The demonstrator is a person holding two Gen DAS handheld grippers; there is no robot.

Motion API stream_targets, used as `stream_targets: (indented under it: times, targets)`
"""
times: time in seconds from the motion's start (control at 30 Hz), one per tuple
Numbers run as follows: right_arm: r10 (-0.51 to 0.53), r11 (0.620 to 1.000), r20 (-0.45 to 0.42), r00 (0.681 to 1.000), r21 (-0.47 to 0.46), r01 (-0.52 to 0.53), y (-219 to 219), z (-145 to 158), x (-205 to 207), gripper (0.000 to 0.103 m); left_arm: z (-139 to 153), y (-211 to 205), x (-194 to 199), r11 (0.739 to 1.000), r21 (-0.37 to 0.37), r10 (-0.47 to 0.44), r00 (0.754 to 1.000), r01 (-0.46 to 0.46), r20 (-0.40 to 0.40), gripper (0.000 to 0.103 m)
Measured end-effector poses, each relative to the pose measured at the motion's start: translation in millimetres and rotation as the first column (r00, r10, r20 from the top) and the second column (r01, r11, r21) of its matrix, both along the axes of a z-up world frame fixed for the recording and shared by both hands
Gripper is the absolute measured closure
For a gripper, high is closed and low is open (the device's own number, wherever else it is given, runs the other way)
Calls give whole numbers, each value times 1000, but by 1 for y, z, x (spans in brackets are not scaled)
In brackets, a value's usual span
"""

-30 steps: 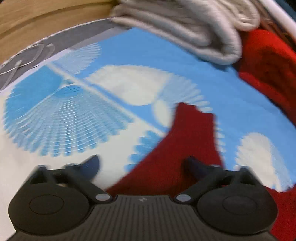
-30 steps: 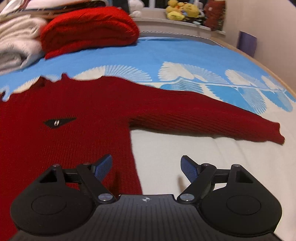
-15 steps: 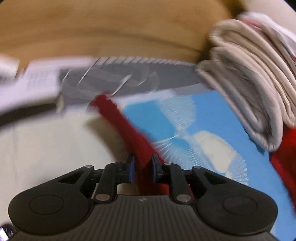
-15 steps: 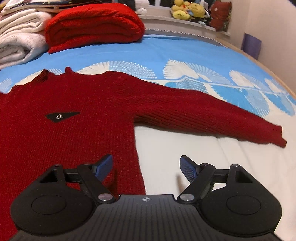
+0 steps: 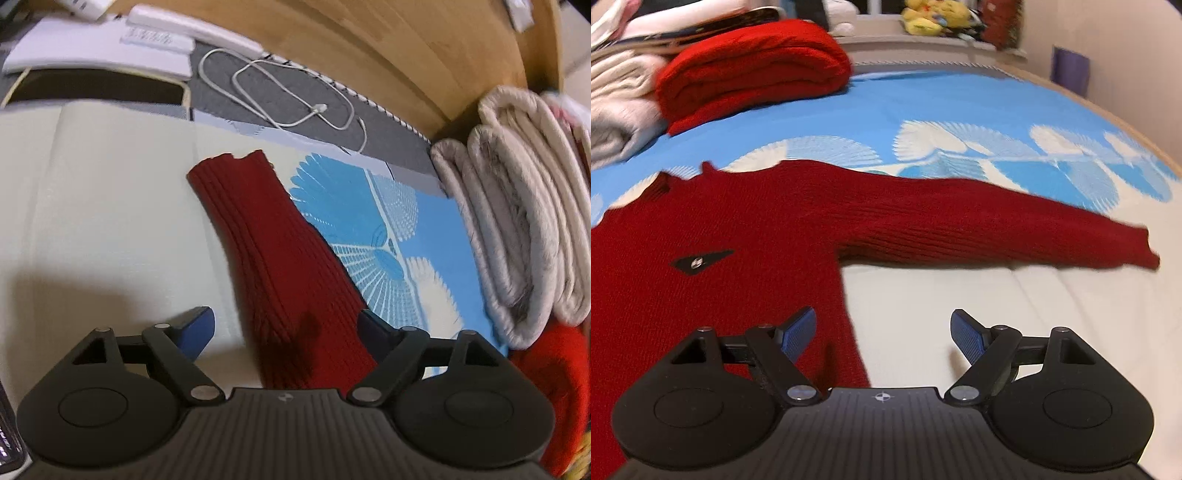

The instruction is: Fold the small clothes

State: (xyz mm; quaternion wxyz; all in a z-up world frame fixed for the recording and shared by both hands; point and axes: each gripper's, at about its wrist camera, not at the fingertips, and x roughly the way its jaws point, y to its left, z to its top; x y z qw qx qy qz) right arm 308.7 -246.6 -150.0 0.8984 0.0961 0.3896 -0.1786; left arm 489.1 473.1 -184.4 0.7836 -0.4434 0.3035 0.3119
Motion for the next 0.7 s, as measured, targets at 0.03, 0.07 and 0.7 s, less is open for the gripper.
stream_targets:
  times: [0.03, 0.07, 0.7]
  targets:
    - [-13, 1000, -5, 1000, 9, 13, -4, -1, 0, 22, 1, -4, 1, 1000, 20, -10, 1000, 10, -9, 15]
    - [-22, 1000, -8, 1000, 16, 22, -7, -1, 0, 22, 1, -10, 1, 999, 38, -24, 1000, 24, -15, 15]
    - [6, 1000, -26, 1000, 29, -5, -6, -1, 0, 20, 51, -47, 4, 978, 207, -29, 999, 24, 24, 88]
